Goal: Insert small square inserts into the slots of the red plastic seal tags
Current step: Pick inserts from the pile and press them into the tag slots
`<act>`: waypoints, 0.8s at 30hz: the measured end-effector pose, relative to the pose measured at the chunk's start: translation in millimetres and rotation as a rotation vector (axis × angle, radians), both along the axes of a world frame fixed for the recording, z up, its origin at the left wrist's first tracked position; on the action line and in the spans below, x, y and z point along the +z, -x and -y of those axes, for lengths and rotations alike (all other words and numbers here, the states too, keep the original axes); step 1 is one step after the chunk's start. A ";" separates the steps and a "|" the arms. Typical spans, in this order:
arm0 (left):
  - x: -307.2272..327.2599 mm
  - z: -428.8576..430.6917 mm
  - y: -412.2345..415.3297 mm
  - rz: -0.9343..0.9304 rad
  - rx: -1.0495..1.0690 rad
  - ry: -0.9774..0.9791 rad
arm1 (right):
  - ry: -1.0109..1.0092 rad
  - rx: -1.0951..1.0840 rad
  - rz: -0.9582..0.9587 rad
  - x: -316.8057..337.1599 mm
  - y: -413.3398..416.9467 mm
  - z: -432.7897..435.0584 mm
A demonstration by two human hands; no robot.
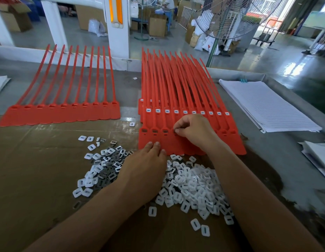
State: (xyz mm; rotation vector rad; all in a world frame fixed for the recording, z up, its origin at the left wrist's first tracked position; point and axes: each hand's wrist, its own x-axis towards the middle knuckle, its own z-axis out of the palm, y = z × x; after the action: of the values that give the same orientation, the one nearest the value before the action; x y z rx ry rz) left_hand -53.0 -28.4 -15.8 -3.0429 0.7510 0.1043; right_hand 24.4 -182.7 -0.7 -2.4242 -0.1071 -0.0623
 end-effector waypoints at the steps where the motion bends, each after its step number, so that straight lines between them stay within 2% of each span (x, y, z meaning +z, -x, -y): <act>1: -0.1 0.1 -0.1 0.000 0.000 0.001 | -0.021 -0.016 -0.005 -0.4 -0.7 -0.1; 6: -0.2 0.0 0.5 0.004 0.002 0.010 | -0.054 -0.073 -0.038 -0.2 -3.0 -0.4; 16: 1.5 0.3 0.2 0.014 -0.003 0.011 | -0.058 -0.044 -0.126 5.2 -5.1 2.4; 20: 0.5 0.5 -0.2 0.017 -0.004 0.009 | -0.030 -0.040 -0.029 11.6 -1.3 -9.0; 24: 0.0 1.7 -0.4 0.055 0.015 0.002 | 0.019 0.147 0.045 23.3 6.4 -44.2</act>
State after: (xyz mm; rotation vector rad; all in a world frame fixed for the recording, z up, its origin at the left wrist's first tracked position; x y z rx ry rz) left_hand -52.6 -30.0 -15.9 -3.0402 0.7252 0.0199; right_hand 18.0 -138.5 22.7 -2.4272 -0.3072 -0.0494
